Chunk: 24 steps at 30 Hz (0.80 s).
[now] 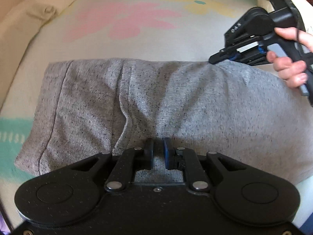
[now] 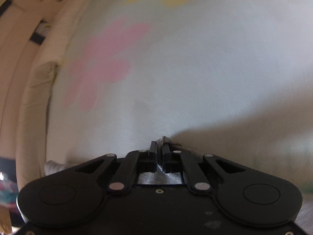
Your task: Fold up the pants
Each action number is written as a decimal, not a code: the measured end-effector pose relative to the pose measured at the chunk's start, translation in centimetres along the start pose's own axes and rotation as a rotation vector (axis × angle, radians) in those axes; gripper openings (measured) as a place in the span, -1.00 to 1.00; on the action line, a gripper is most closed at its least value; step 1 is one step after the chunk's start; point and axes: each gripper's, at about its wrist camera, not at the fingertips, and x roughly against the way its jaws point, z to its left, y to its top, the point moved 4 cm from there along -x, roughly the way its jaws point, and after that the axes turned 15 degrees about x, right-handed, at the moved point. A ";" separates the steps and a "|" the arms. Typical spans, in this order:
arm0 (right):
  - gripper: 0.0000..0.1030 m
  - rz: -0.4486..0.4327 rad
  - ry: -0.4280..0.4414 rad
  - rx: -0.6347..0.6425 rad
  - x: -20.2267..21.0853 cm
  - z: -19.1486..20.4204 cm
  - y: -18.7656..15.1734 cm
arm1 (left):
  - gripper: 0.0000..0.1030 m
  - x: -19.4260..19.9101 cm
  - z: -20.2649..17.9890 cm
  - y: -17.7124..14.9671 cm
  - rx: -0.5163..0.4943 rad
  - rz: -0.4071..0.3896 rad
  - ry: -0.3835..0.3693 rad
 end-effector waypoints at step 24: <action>-0.98 -0.027 -0.418 0.016 19.8 -17.3 -12.9 | -0.60 1.8 -0.7 -2.7 -0.167 -0.024 0.052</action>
